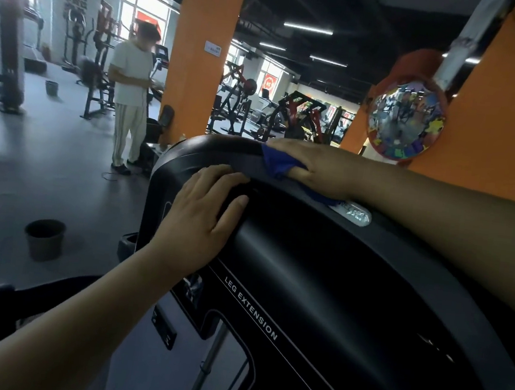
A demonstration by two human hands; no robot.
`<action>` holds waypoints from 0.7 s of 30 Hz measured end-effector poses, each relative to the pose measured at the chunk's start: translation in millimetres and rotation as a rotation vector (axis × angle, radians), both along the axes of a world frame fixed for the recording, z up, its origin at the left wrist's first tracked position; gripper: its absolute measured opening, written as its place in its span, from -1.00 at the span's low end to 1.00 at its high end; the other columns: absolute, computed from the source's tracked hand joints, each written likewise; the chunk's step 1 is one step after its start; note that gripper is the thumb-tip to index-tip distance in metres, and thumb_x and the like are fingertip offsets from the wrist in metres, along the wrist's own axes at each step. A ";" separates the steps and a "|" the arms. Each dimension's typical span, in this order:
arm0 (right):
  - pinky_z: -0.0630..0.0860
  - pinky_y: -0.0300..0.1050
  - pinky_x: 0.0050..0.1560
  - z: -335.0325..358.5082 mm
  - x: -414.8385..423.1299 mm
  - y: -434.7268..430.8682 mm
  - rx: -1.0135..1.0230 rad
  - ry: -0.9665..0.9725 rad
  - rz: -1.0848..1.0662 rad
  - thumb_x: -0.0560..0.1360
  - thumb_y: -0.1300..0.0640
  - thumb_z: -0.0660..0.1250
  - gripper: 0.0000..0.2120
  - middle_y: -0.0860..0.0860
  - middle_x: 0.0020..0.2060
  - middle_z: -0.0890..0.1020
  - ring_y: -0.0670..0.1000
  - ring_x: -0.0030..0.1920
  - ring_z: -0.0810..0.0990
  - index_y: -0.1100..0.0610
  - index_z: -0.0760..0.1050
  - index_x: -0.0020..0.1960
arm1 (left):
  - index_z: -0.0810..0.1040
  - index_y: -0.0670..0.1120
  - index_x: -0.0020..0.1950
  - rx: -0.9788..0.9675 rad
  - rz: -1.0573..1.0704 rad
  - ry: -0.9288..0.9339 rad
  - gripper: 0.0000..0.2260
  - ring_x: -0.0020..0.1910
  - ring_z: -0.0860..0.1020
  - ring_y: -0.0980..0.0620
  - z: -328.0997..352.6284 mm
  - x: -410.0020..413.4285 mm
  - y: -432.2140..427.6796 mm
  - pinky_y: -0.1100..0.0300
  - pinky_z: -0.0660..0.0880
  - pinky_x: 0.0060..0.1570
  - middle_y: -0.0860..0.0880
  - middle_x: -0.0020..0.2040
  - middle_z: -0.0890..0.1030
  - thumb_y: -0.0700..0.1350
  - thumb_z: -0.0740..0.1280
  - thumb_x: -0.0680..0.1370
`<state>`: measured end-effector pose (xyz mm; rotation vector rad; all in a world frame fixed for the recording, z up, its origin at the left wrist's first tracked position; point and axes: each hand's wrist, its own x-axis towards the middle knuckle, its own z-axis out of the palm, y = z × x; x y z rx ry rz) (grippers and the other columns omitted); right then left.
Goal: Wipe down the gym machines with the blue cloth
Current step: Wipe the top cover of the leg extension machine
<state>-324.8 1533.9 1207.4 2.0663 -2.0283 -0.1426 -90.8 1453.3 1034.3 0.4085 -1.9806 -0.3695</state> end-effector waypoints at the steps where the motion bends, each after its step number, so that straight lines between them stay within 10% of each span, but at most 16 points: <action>1: 0.23 0.00 0.65 -2.6 -6.6 8.9 -0.020 -0.004 -0.026 0.74 -0.18 0.24 -0.37 -0.14 0.71 0.25 0.02 0.65 0.32 -0.23 0.08 0.73 | 0.50 0.03 0.54 0.021 0.016 -0.001 -0.61 0.55 0.41 -0.02 -4.8 4.1 1.2 0.00 0.30 0.59 0.05 0.52 0.45 0.13 0.18 0.77; 5: 0.30 0.16 0.64 -13.8 -7.7 19.0 -0.032 0.113 -0.009 0.73 -0.19 0.15 -0.34 -0.20 0.74 0.11 -0.01 0.70 0.22 -0.23 -0.04 0.75 | 0.38 0.03 0.58 0.142 0.014 0.069 -0.56 0.58 0.35 0.01 -21.2 6.1 6.1 -0.06 0.28 0.60 0.09 0.57 0.34 0.19 0.17 0.75; 9: 0.00 -0.14 0.65 -16.3 26.1 -14.7 -0.033 0.082 0.050 0.77 -0.02 0.23 -0.38 -0.07 0.74 0.16 0.00 0.70 0.17 -0.08 0.09 0.76 | 0.37 0.00 0.56 0.190 -0.017 0.132 -0.56 0.58 0.33 0.03 -23.2 -1.5 7.6 -0.13 0.31 0.59 0.07 0.54 0.35 0.19 0.16 0.74; 17: 0.39 -0.09 0.45 -25.8 68.7 -24.3 -0.002 -0.067 0.166 0.73 -0.01 0.33 -0.46 0.06 0.56 0.47 0.14 0.47 0.49 -0.11 0.25 0.65 | 0.33 0.02 0.54 0.192 -0.025 0.137 -0.54 0.59 0.35 -0.03 -27.6 -1.7 2.9 -0.21 0.34 0.57 0.04 0.55 0.36 0.23 0.16 0.73; 21: 0.04 -0.37 0.58 -27.2 49.0 28.9 0.051 -0.120 0.102 0.75 -0.11 0.26 -0.61 -0.38 0.64 0.24 -0.22 0.67 0.11 -0.24 0.36 0.57 | 0.31 0.03 0.55 0.228 -0.025 0.077 -0.51 0.65 0.28 -0.06 -28.5 2.8 3.8 -0.24 0.25 0.63 0.05 0.59 0.31 0.28 0.13 0.72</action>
